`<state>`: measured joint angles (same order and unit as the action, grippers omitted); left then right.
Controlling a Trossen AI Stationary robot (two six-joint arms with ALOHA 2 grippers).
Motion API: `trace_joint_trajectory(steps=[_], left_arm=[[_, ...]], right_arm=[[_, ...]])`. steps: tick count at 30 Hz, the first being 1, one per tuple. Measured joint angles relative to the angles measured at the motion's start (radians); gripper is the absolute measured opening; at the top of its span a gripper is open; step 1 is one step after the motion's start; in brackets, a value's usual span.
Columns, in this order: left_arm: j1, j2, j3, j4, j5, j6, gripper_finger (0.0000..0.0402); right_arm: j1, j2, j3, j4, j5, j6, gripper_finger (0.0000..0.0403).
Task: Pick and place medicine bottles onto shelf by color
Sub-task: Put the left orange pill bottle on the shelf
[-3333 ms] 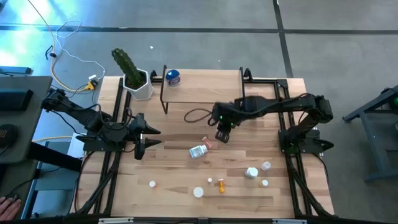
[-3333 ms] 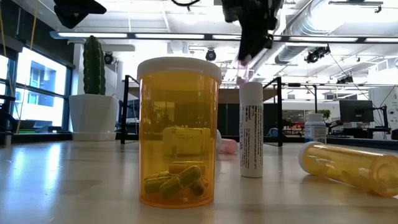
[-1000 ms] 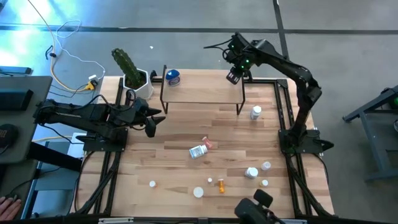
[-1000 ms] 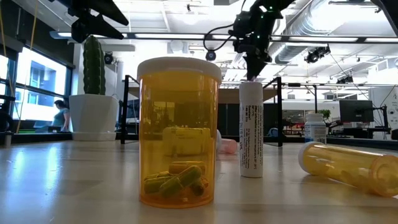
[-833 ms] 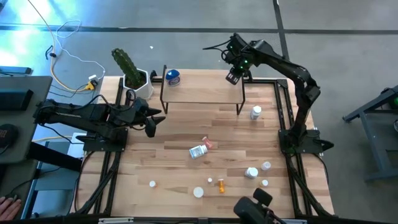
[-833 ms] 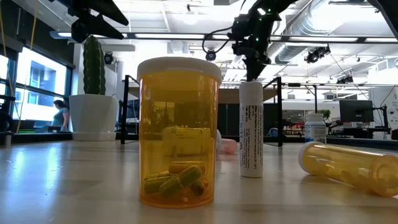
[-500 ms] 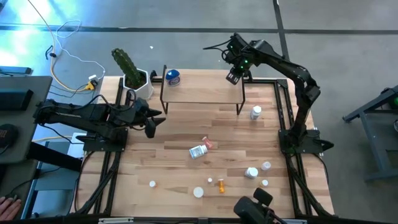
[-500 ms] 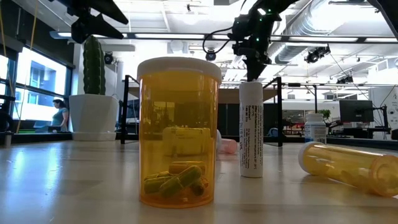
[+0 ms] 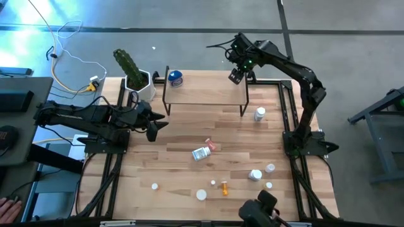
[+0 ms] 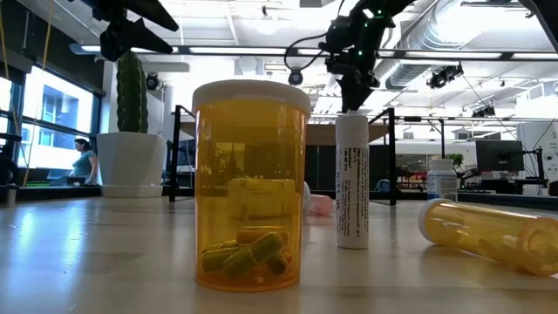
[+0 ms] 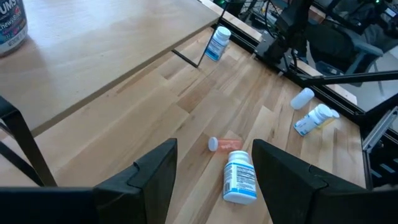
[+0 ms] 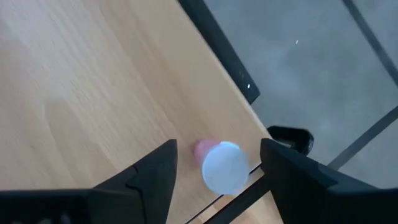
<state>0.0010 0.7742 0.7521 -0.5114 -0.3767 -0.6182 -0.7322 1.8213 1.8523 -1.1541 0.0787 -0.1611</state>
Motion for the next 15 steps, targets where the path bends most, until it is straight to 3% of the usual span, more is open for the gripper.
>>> trace_joint_trajectory(steps=[9, 15], left_arm=[[0.000, 0.000, 0.000, -0.009, 0.000, 0.000, 0.0253], [0.000, 0.000, 0.000, -0.013, 0.000, 0.001, 0.0258]], right_arm=[[0.007, -0.060, 0.000, 0.035, 0.004, 0.052, 0.0224], [0.039, -0.113, 0.000, 0.000, -0.002, 0.146, 0.0224]])
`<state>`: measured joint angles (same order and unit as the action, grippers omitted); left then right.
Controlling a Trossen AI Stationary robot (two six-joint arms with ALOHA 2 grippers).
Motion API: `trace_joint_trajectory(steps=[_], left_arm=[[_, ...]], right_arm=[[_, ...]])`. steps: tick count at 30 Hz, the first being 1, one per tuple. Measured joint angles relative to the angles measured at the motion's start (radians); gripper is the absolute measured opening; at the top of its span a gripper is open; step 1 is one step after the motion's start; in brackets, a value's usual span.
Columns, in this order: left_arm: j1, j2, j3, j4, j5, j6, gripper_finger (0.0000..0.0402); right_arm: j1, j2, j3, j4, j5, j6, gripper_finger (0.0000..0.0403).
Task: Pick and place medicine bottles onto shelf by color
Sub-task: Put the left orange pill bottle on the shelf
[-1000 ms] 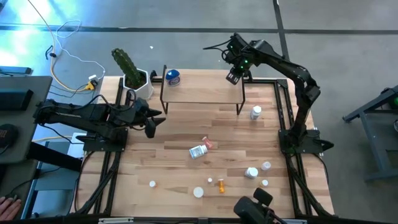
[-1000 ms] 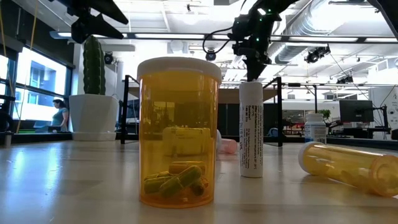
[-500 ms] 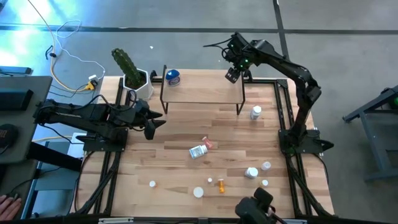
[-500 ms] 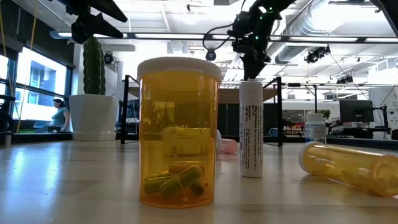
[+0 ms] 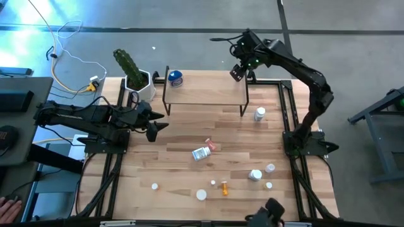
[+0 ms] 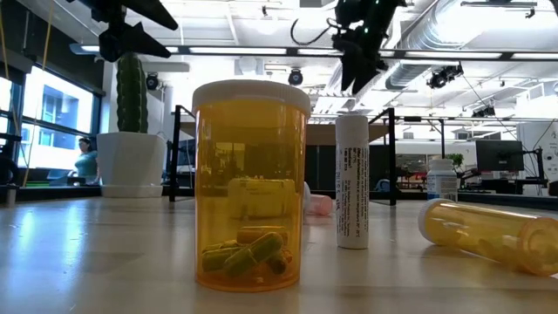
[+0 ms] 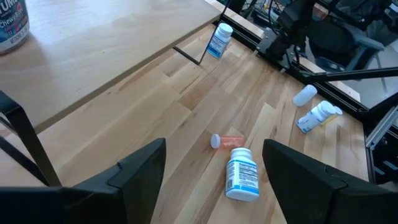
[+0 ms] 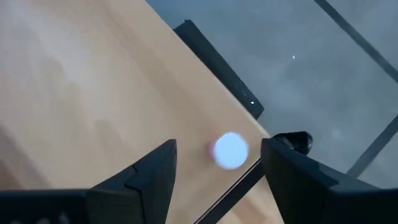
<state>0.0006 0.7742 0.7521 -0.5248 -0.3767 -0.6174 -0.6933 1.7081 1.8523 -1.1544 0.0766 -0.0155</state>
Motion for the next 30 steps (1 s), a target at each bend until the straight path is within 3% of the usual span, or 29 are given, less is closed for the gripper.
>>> trace_joint_trajectory(steps=[5, 15, 30], left_arm=[[0.000, 0.000, 0.000, -0.001, 0.006, 0.000, 0.0255], [-0.041, 0.000, 0.000, -0.004, 0.166, 0.004, 0.0255], [-0.361, 0.037, 0.000, -0.091, 0.185, -0.060, 0.0255]], right_arm=[[0.054, -0.061, 0.000, -0.018, 0.000, 0.110, 0.0224], [0.197, -0.150, 0.000, -0.035, -0.002, 0.289, 0.0224], [0.375, -0.152, 0.000, -0.035, -0.002, 0.513, 0.0224]])
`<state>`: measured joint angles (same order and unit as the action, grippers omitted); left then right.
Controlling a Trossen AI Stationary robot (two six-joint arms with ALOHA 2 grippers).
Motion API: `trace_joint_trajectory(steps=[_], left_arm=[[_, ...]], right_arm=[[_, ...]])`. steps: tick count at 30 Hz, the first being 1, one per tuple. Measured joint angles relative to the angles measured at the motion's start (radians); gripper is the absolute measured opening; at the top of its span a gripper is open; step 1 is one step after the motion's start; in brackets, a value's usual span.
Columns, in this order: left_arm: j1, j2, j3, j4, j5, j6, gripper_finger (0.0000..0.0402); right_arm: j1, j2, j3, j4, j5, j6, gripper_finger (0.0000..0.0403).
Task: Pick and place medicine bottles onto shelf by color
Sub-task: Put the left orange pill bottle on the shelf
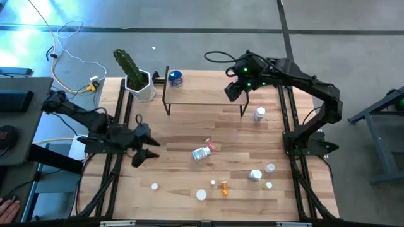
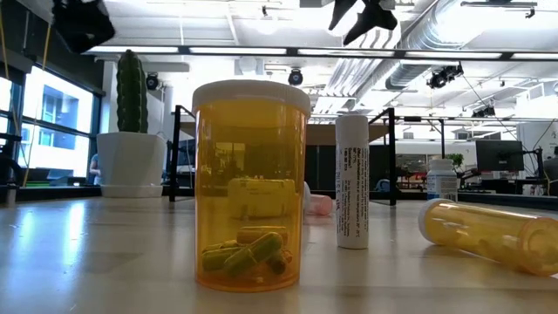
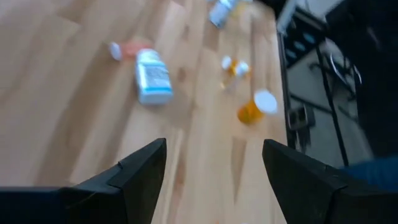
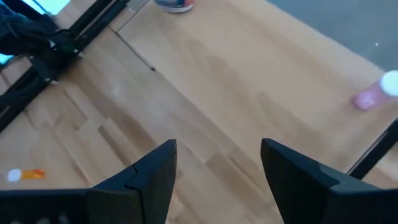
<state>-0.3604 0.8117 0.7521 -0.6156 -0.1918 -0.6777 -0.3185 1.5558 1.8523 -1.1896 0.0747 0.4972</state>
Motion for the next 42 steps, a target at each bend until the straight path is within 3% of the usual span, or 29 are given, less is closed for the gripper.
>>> trace_joint_trajectory(steps=[8, 16, 42], left_arm=[[-0.157, 0.113, 0.000, -0.017, -0.005, 0.002, 0.0255], [-0.255, 0.244, 0.000, -0.017, -0.081, -0.007, 0.0255], [-0.414, 0.578, 0.000, 0.149, -0.084, -0.142, 0.0255]], right_arm=[[0.053, 0.000, 0.000, 0.006, 0.000, 0.082, 0.0224], [0.080, 0.000, 0.000, 0.005, 0.000, 0.082, 0.0224], [0.077, 0.000, 0.000, 0.000, 0.001, 0.079, 0.0224]])
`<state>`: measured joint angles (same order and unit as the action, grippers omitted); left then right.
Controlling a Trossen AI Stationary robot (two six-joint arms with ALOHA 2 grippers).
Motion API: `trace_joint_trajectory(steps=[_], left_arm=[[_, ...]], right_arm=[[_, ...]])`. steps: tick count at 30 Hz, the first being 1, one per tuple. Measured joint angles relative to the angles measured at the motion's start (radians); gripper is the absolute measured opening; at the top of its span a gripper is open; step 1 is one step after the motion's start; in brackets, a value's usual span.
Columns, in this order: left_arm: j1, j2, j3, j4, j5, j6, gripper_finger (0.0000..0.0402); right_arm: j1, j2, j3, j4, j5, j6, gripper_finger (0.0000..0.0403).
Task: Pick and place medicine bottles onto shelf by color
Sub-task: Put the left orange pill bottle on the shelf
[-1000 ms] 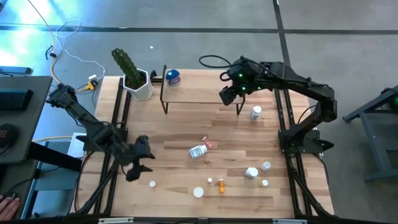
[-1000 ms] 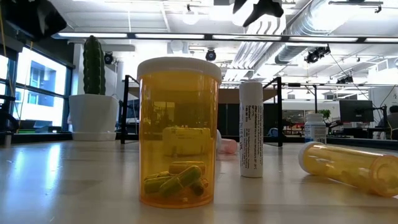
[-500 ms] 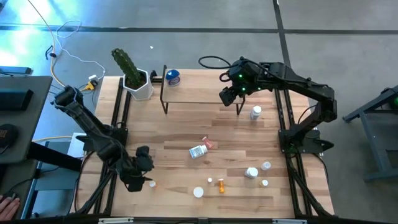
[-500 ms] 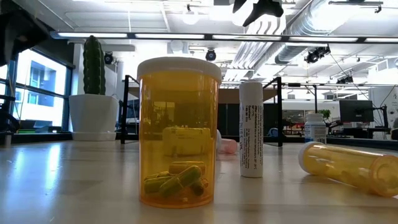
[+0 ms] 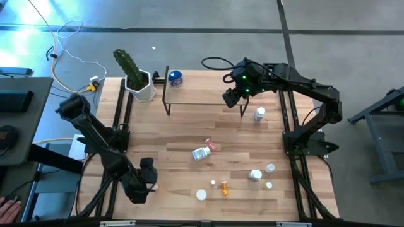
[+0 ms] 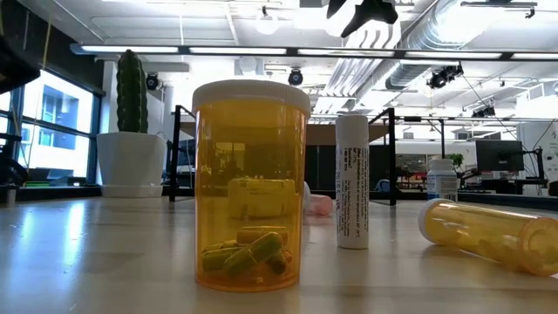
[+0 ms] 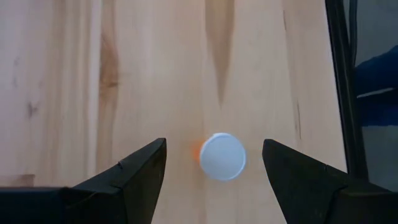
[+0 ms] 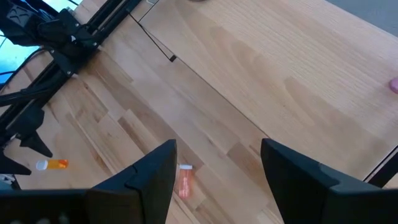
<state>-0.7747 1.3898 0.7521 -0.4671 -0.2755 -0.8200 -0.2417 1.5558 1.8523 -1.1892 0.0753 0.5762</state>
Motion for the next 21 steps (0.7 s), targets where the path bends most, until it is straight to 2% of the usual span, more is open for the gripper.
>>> trace_joint_trajectory(steps=[12, 21], left_arm=[[-0.005, 0.091, 0.000, 0.026, -0.004, -0.027, 0.0251], [-0.005, 0.094, 0.000, 0.031, -0.010, -0.022, 0.0178]], right_arm=[[0.000, 0.000, 0.000, -0.001, 0.000, 0.000, 0.0224], [0.000, 0.000, 0.000, -0.001, 0.009, 0.000, 0.0224]])
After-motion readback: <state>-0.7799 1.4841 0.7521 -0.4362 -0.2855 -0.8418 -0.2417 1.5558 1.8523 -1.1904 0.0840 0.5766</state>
